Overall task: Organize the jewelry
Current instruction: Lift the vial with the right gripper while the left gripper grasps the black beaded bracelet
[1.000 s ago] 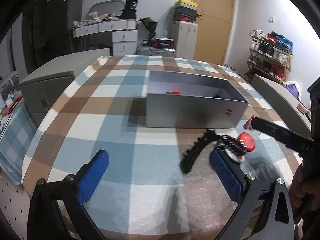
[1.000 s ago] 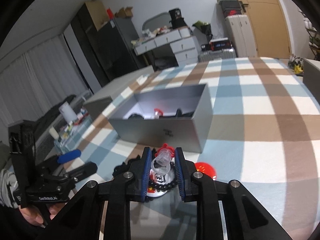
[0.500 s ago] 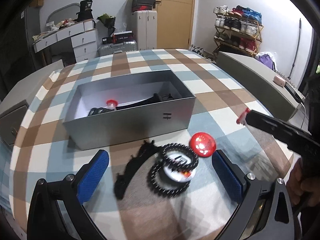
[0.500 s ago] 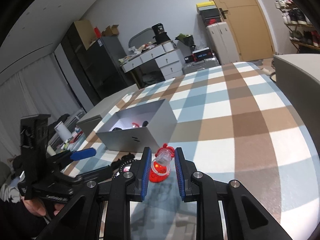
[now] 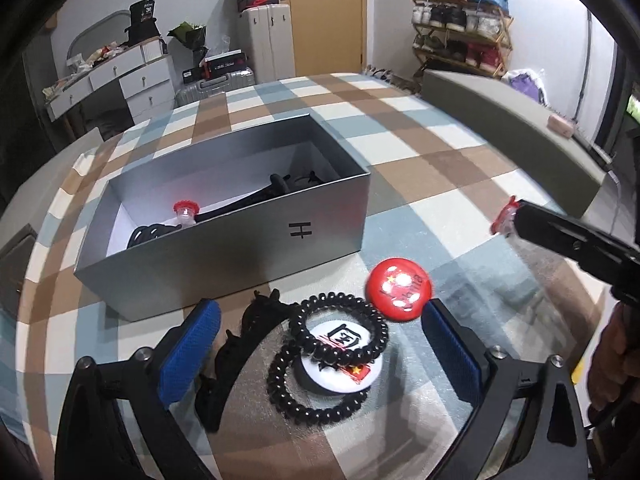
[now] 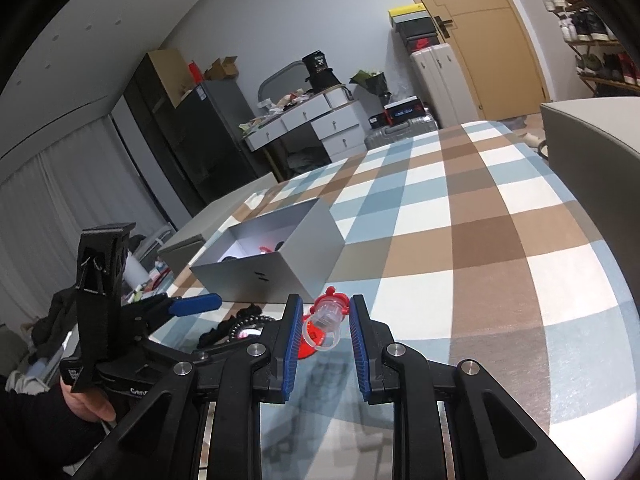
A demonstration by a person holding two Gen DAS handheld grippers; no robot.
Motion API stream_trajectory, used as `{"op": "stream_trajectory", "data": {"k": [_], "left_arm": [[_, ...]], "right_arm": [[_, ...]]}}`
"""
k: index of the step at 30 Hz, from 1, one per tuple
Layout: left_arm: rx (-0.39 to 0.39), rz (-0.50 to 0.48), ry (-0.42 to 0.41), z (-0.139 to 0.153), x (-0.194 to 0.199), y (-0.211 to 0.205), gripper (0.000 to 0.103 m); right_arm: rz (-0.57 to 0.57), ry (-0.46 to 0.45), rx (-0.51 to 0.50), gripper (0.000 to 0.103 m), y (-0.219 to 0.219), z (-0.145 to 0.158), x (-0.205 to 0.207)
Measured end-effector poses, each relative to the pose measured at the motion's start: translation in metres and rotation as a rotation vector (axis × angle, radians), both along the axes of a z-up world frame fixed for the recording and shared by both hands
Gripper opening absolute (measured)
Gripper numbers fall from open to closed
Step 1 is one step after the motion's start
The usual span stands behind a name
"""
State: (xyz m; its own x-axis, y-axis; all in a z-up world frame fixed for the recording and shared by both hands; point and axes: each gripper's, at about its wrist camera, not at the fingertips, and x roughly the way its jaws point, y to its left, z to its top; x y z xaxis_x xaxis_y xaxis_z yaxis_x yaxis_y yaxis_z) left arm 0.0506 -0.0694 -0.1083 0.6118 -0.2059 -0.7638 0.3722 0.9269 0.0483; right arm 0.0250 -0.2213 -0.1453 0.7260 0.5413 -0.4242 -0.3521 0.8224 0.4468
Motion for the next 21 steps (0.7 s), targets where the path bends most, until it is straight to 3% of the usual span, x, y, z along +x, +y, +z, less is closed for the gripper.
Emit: {"op": "stream_trajectory", "data": {"k": [5,7,8,9,10,21], "left_arm": [[0.049,-0.03,0.007,-0.005,-0.002,-0.009,0.077],[0.087,-0.036,0.019,-0.009,-0.001,-0.012,0.058],[0.098,-0.037,0.017,-0.009,-0.001,-0.013,0.057],[0.101,-0.043,0.011,-0.009,-0.002,-0.013,0.048],[0.1,-0.05,0.011,-0.007,-0.003,-0.013,0.045],[0.031,-0.049,-0.027,0.012,-0.012,-0.003,0.04]], "right_arm": [[-0.021,0.009,0.02,0.023,-0.009,-0.003,0.0],[-0.025,0.007,0.021,0.023,-0.011,-0.002,-0.001],[-0.026,0.006,0.021,0.023,-0.011,-0.002,-0.001],[-0.026,0.004,0.02,0.023,-0.012,-0.001,-0.002],[-0.027,0.003,0.02,0.023,-0.011,0.0,-0.003],[-0.019,0.004,0.009,0.023,-0.007,0.004,-0.005]]}}
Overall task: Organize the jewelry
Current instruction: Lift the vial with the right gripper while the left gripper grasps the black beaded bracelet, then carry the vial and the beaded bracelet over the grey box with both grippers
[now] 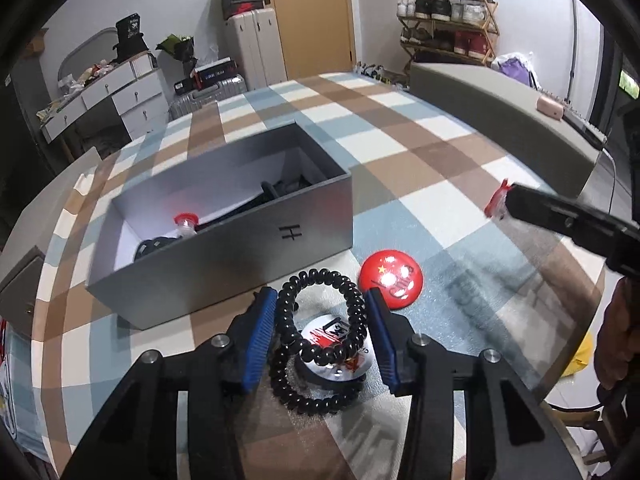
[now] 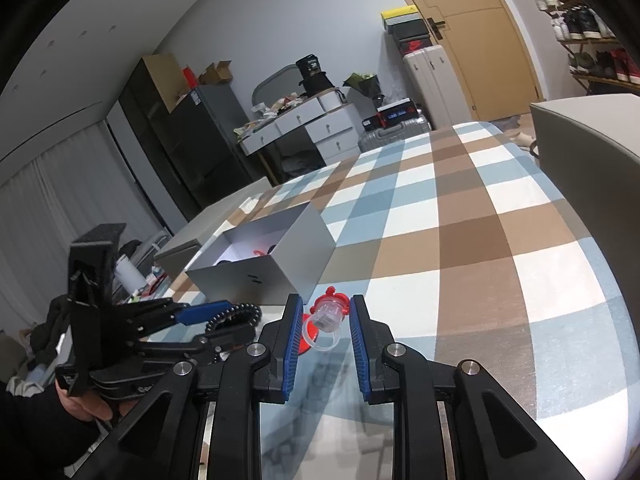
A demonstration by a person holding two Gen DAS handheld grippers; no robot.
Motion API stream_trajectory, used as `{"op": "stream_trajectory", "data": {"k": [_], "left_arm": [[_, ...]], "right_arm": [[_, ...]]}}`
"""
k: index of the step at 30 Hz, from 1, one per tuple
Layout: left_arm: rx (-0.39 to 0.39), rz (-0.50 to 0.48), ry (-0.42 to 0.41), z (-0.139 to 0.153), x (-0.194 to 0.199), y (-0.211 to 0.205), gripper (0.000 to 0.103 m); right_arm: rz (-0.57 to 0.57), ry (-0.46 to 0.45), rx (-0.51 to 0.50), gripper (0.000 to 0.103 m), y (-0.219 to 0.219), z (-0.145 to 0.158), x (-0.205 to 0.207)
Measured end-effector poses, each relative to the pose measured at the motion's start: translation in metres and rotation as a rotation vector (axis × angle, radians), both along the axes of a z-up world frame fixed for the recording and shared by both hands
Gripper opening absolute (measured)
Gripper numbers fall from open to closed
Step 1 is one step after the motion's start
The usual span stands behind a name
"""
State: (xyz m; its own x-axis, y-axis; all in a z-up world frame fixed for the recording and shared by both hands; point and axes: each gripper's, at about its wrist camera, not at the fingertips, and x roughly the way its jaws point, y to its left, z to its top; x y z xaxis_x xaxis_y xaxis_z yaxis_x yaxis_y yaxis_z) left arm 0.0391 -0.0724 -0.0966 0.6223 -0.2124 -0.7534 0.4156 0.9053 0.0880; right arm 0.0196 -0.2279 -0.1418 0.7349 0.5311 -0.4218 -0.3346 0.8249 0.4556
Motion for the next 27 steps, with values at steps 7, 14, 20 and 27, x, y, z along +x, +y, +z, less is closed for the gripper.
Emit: {"op": "stream_trajectory", "data": {"k": [7,14,20,27], "left_arm": [[-0.07,0.007,-0.048,0.022,-0.012,0.01,0.04],[-0.137,0.045,-0.09,0.04,-0.016,0.028,0.04],[-0.186,0.097,-0.116,0.051,-0.015,0.05,0.04],[-0.234,0.147,-0.147,0.057,-0.018,0.077,0.04]], "right_arm": [[0.022,-0.017,-0.016,0.023,0.01,0.01,-0.003],[0.052,-0.04,-0.034,0.023,0.026,0.023,-0.004],[0.087,-0.061,-0.061,0.023,0.046,0.035,-0.003],[0.146,-0.096,-0.086,0.023,0.076,0.051,0.002]]}}
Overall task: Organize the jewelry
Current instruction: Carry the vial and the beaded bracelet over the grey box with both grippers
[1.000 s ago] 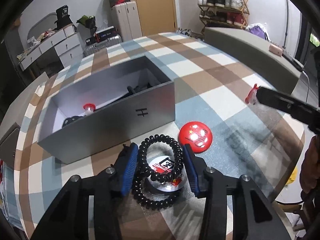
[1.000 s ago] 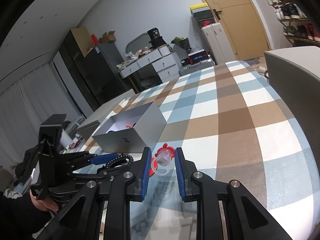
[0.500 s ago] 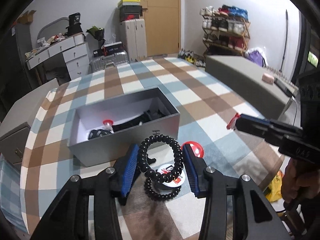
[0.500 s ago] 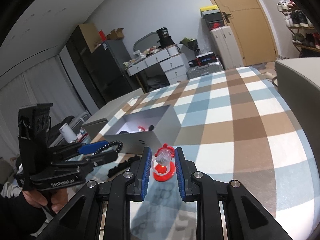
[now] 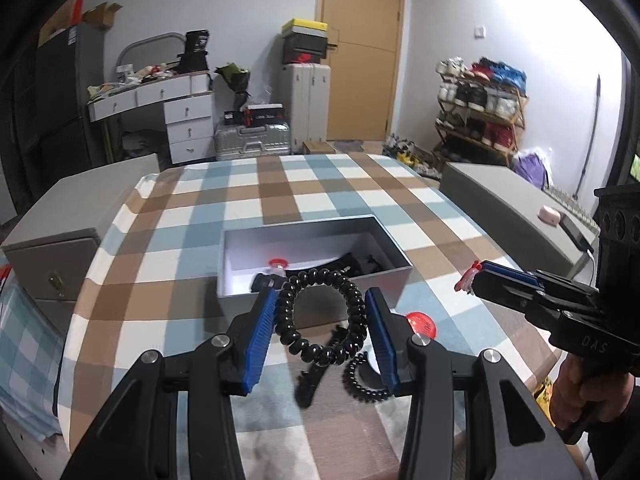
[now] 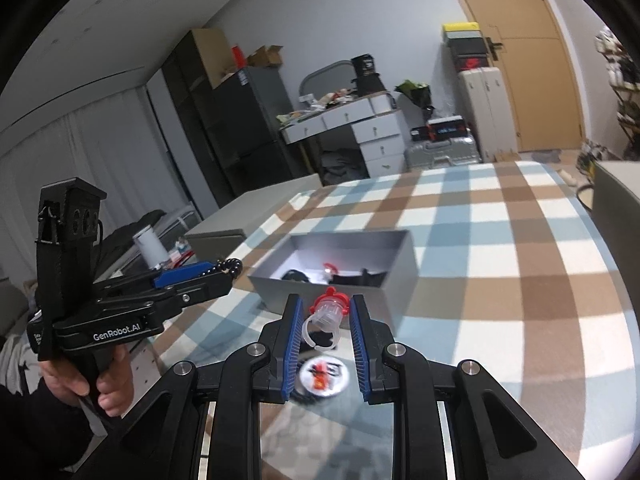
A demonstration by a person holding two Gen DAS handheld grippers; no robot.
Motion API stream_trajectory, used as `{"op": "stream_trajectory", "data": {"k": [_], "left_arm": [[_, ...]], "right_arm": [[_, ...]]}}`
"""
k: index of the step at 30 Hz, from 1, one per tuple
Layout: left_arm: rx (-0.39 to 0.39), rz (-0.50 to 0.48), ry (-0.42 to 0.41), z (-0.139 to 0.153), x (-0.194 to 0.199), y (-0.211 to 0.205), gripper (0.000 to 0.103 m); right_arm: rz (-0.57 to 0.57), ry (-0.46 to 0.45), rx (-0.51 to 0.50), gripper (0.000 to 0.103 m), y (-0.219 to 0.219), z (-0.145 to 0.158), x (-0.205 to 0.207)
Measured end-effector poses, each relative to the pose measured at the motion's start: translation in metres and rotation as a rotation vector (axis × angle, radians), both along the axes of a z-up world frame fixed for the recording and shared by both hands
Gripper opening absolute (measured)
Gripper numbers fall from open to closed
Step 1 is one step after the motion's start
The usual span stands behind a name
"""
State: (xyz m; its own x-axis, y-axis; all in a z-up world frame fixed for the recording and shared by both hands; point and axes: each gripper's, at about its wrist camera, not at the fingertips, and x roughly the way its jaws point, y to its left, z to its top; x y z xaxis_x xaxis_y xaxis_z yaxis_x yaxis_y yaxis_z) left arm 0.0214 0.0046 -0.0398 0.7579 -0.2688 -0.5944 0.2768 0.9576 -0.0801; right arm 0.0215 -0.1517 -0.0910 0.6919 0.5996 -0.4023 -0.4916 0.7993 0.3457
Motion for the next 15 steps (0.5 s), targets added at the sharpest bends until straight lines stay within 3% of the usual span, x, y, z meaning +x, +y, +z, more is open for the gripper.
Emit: {"op": "stream_trajectory", "data": {"k": [15], "left_arm": [[-0.091,0.03,-0.036,0.007,0.021,0.039,0.04]], "right_arm": [[0.091,-0.044,-0.009,0.023,0.049,0.022,0.039]]}}
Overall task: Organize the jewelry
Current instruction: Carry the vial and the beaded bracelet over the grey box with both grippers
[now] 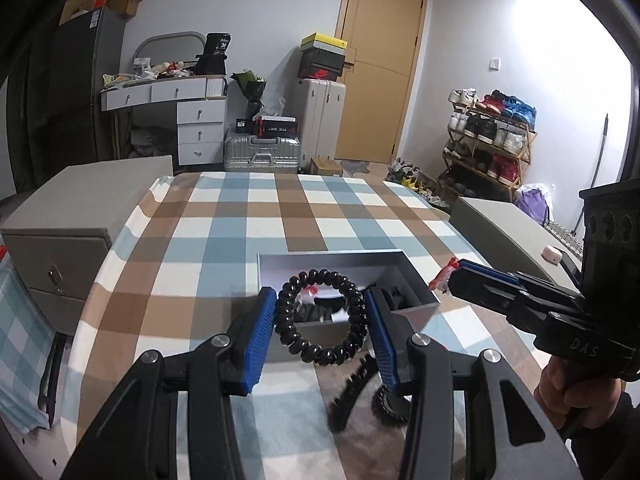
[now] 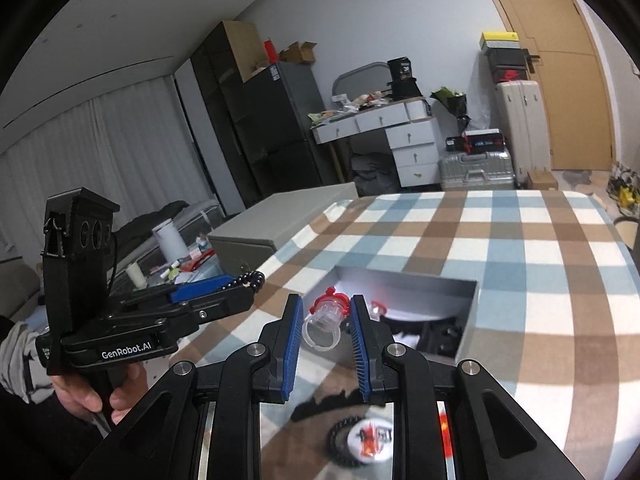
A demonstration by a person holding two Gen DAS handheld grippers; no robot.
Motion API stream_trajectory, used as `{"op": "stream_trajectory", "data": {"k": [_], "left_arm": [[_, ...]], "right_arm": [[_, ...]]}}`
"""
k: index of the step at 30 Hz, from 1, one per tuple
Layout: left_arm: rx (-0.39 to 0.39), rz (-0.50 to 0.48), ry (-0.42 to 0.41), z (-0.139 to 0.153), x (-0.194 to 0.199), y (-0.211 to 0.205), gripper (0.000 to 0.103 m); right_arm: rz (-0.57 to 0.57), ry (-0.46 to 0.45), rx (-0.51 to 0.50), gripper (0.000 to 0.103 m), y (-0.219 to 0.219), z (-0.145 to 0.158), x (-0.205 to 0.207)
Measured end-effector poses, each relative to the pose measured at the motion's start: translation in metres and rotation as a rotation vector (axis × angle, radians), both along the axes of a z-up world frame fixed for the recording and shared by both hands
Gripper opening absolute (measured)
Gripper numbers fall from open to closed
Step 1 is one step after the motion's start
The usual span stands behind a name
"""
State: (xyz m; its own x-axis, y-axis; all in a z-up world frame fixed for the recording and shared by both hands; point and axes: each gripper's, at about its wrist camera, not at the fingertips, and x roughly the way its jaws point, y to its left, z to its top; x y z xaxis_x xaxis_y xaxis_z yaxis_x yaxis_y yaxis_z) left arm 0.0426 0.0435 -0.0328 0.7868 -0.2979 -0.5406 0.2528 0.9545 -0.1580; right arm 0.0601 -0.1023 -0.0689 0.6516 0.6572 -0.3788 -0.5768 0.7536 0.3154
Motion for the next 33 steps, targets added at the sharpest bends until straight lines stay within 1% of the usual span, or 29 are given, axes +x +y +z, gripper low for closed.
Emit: {"op": "stream_trajectory", "data": {"k": [5,8,17,27,33], "left_arm": [[-0.008,-0.014,-0.005,0.001,0.016,0.001,0.04],[-0.019,-0.029,0.006,-0.001,0.025,-0.001,0.04],[-0.02,-0.066,0.037,-0.008,0.051,-0.011,0.04],[-0.017,-0.097,0.082,-0.019,0.071,-0.023,0.04],[-0.002,-0.11,0.103,-0.029,0.08,-0.03,0.04]], "right_arm": [[0.004,0.002,0.004,0.023,0.006,0.001,0.019],[0.004,0.007,0.005,0.023,0.008,0.001,0.029],[-0.012,0.018,0.009,0.023,0.005,-0.005,0.06],[-0.02,0.038,0.015,0.023,0.0,-0.013,0.081],[-0.025,0.065,0.006,0.024,-0.002,-0.024,0.093]]}}
